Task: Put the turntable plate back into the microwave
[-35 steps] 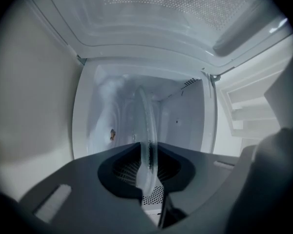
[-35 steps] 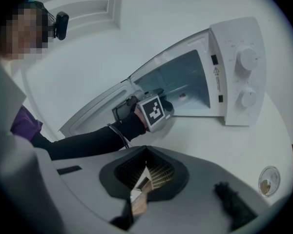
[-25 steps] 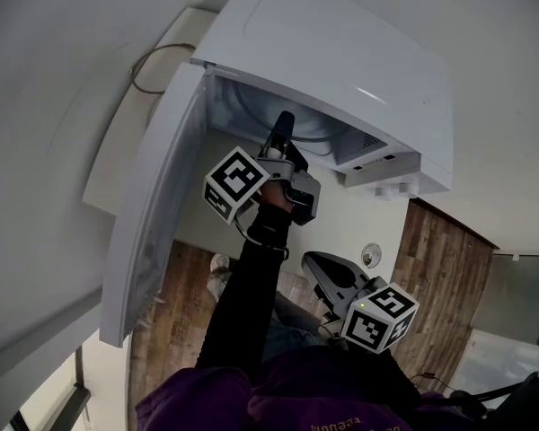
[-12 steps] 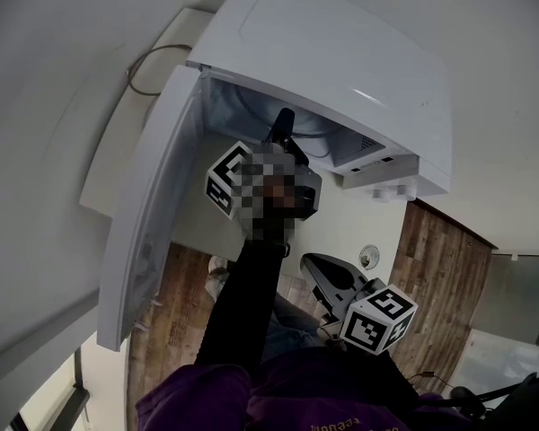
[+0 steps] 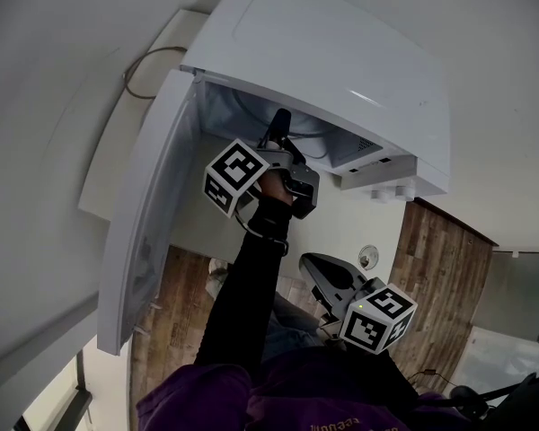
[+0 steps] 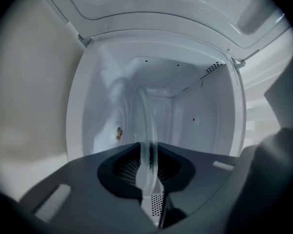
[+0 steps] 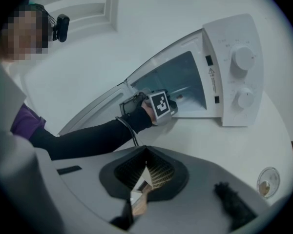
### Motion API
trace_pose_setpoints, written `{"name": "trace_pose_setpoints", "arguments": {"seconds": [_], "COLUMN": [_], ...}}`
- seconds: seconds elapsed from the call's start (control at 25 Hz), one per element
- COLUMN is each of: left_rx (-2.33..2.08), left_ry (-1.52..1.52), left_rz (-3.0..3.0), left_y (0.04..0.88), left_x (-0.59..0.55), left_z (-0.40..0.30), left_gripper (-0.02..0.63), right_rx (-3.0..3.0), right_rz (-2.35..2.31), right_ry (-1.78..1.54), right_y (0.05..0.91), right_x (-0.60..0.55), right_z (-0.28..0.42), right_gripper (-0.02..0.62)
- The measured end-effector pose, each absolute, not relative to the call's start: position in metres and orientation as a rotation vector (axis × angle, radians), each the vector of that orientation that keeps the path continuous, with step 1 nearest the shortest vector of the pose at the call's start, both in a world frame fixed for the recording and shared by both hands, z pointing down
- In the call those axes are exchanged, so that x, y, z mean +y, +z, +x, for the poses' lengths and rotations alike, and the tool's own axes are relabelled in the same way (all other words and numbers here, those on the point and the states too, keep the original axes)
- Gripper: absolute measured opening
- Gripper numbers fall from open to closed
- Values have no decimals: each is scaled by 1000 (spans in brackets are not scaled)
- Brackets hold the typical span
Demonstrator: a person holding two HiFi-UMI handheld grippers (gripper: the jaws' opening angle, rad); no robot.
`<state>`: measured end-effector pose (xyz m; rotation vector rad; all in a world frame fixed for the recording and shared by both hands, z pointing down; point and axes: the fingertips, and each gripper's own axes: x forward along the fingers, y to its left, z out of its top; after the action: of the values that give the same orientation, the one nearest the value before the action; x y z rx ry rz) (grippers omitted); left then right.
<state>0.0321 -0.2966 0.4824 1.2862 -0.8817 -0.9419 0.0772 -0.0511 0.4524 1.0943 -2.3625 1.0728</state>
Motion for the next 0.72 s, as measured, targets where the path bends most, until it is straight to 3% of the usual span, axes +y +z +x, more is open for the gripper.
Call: {"name": "trace_pose_setpoints", "arguments": {"seconds": [0.72], "left_rx": [-946], "left_ry": [-859], "left_rz": [1267], "left_y": [494], "left_x": [-302], "left_z": [37], "left_gripper": [49], "right_rx": [-2369], "right_rz": [1105], "right_ry": [1086], "right_y": [452], "right_x": [-59], "right_z": [83], "right_gripper": [9]}}
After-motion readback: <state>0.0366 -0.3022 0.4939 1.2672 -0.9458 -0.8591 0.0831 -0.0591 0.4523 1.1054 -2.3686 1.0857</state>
